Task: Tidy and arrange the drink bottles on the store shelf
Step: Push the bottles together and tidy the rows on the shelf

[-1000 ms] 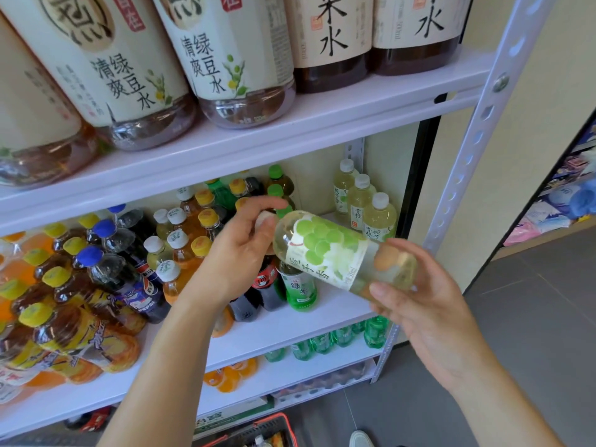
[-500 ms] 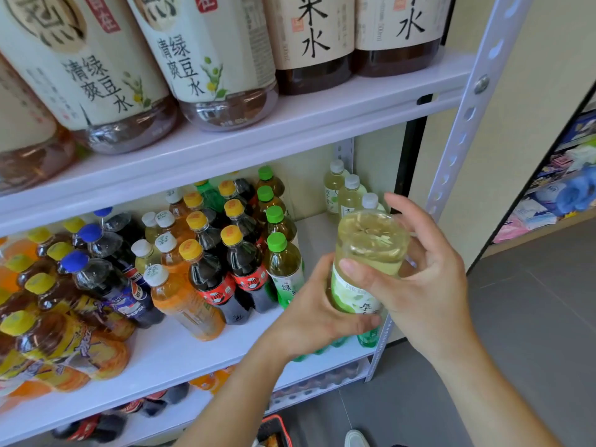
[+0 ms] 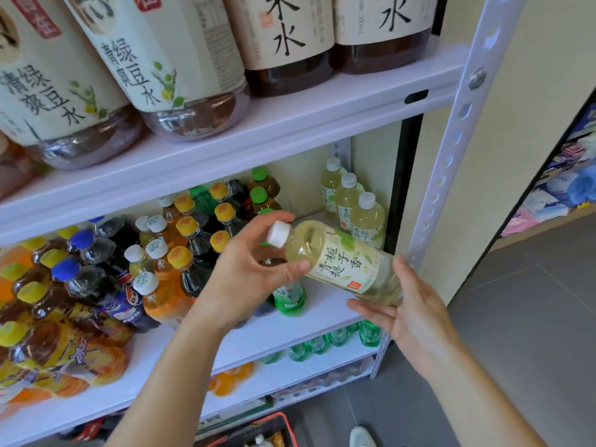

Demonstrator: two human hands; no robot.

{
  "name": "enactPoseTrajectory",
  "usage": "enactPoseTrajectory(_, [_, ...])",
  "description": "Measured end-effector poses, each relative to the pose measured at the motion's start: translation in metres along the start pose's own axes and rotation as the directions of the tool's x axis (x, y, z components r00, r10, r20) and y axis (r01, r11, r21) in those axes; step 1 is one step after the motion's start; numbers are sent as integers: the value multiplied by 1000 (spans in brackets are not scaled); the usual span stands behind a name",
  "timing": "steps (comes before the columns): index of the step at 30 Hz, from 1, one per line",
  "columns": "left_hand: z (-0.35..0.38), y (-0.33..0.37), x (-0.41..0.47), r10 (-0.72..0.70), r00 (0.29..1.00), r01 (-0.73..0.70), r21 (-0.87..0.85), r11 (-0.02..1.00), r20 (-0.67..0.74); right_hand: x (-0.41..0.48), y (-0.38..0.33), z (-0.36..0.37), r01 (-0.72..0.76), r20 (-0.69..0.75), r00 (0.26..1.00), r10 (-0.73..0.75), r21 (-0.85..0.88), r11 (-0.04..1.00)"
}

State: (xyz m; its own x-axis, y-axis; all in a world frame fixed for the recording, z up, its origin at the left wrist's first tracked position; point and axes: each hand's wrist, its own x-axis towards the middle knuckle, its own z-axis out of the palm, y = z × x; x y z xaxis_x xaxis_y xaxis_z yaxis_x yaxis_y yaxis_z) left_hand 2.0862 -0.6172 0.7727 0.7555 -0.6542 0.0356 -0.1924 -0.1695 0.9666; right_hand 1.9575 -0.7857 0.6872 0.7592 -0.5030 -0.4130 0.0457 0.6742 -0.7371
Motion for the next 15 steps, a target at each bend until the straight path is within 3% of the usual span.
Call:
enactPoseTrajectory(3, [9, 2, 16, 11, 1000, -20, 358, 933, 28, 17, 11, -1, -138, 27, 990, 138, -6, 990])
enactPoseTrajectory(7, [13, 6, 52, 98, 995, -60, 657, 751, -21, 43, 17, 6, -185, -36, 983, 182, -242, 952])
enactPoseTrajectory(11, [23, -4, 106, 142, 984, -159, 867, 473, 102, 68, 21, 13, 49, -59, 994, -94, -534, 844])
enactPoseTrajectory(15, [26, -17, 168, 106, 989, -120, 983, 138, 106, 89, 16, 23, 299, -7, 907, -420, -692, 657])
